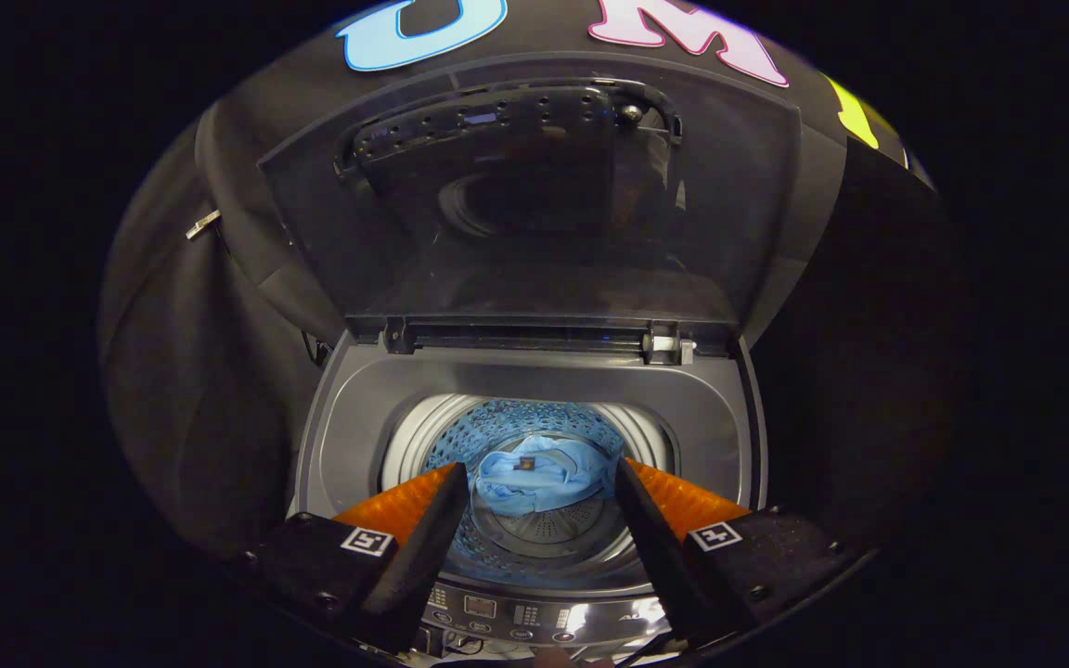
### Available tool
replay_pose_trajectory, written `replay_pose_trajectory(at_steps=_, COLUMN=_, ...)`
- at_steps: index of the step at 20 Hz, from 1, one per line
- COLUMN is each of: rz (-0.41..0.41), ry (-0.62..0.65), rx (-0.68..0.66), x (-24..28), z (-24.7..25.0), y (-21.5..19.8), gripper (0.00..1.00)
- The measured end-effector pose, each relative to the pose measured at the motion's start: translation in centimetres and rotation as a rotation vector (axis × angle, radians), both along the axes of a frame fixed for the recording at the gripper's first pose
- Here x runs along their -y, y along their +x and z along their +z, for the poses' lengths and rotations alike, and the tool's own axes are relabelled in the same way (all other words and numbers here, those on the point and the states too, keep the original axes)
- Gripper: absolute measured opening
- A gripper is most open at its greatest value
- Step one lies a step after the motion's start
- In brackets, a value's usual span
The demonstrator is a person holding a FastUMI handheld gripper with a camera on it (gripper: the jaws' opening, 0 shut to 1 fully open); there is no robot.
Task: Put the clothes into the washing machine and then close the washing machine lid.
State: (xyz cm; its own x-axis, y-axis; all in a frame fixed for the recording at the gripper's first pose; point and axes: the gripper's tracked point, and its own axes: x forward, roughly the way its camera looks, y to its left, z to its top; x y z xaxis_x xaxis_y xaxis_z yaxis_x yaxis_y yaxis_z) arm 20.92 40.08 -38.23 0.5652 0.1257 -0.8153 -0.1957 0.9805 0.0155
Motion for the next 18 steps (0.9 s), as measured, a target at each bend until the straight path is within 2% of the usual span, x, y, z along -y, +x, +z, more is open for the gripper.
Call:
replay_pose_trajectory(at_steps=4, rz=0.019, ry=0.02, rx=0.117, x=-0.5, z=4.3, y=0.7, gripper=0.99)
replay_pose_trajectory(at_steps=11, rz=-0.035, ry=0.078, rx=0.461, x=-0.6, z=18.4, y=4.8, gripper=1.0)
replay_pose_trajectory(at_steps=15, rz=-0.075, ry=0.134, rx=0.478, x=-1.6, z=21.4, y=6.9, gripper=0.99)
replay_pose_trajectory(at_steps=18, rz=-0.088, ry=0.121, rx=0.486, x=-2.2, z=21.6, y=9.3, gripper=0.99)
